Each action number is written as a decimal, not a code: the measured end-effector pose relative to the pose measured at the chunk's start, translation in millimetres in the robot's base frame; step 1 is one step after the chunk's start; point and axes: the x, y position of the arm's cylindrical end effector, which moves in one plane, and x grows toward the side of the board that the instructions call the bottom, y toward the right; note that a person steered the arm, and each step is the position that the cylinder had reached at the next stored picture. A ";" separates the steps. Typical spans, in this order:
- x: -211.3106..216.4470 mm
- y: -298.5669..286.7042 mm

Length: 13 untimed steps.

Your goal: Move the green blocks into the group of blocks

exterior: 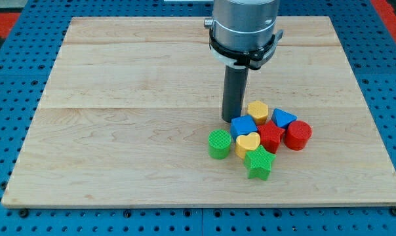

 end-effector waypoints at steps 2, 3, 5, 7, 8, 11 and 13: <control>4.9 -6.7; 8.0 -26.9; 47.7 -36.8; 69.6 -96.1; 94.7 -85.6; 108.3 -45.9; 150.7 -16.2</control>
